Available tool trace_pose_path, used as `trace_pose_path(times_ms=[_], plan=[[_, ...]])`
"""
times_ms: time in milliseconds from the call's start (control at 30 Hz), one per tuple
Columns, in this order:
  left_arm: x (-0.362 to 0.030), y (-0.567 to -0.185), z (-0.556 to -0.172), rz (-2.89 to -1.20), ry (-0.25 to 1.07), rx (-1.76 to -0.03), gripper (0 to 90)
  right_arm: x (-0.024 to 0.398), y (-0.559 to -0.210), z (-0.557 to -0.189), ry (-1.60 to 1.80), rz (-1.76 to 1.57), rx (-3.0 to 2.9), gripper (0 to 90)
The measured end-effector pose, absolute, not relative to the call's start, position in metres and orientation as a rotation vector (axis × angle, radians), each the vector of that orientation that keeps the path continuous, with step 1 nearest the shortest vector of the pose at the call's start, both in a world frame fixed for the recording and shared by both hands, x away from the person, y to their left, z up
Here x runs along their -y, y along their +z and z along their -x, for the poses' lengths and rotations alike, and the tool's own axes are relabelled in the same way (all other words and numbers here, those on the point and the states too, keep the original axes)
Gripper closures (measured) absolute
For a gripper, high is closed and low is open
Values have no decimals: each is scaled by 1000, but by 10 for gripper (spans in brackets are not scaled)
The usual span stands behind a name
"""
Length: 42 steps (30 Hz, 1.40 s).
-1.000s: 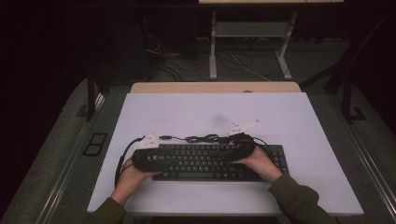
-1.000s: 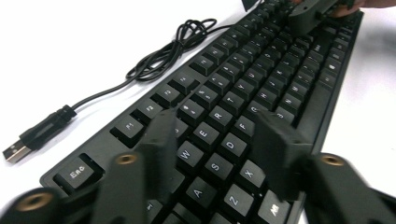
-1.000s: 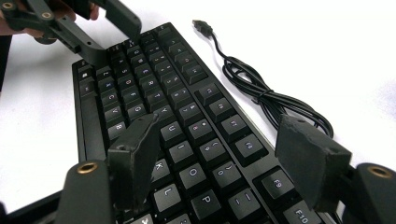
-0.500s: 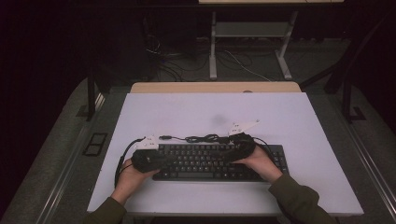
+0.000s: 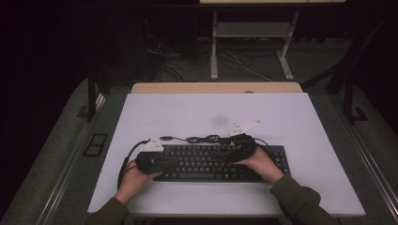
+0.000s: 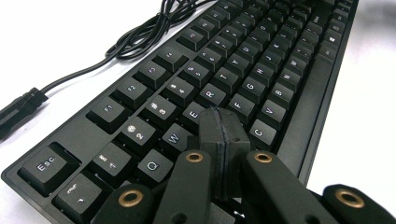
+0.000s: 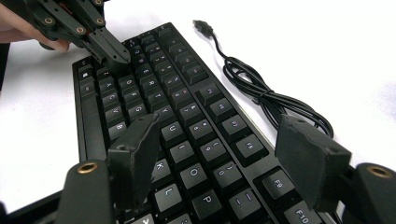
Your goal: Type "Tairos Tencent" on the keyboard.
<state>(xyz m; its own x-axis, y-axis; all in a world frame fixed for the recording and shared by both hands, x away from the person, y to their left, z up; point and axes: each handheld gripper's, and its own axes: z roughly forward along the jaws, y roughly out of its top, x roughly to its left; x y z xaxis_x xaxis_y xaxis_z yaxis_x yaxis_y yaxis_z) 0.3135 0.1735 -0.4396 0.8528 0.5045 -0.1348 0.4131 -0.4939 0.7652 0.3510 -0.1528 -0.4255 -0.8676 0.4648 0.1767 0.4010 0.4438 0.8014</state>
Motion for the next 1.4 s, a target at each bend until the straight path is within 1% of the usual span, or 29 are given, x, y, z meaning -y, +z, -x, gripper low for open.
trace_pose_path(times_ms=[400,867,900,933,1033,1167,1267,1400], plan=[[-173,-438,-313,-2155,137,-657,895,153,-426,-351,1418,-787,-2612,301],[-175,-430,-311,-2118,139,-666,893,153,-426,-351,1418,-784,-2606,266],[-175,-429,-311,-2115,141,-672,886,153,-426,-351,1420,-783,-2606,265],[-175,-428,-311,-2108,142,-677,856,153,-426,-351,1419,-786,-2606,263],[-175,-427,-309,-2098,144,-674,803,153,-426,-351,1417,-786,-2605,257],[-173,-425,-307,-2100,138,-660,778,153,-426,-351,1415,-789,-2602,252],[-171,-424,-305,-2104,134,-647,780,153,-426,-351,1415,-788,-2603,250],[-168,-421,-304,-2106,127,-626,837,153,-426,-351,1417,-788,-2601,248]])
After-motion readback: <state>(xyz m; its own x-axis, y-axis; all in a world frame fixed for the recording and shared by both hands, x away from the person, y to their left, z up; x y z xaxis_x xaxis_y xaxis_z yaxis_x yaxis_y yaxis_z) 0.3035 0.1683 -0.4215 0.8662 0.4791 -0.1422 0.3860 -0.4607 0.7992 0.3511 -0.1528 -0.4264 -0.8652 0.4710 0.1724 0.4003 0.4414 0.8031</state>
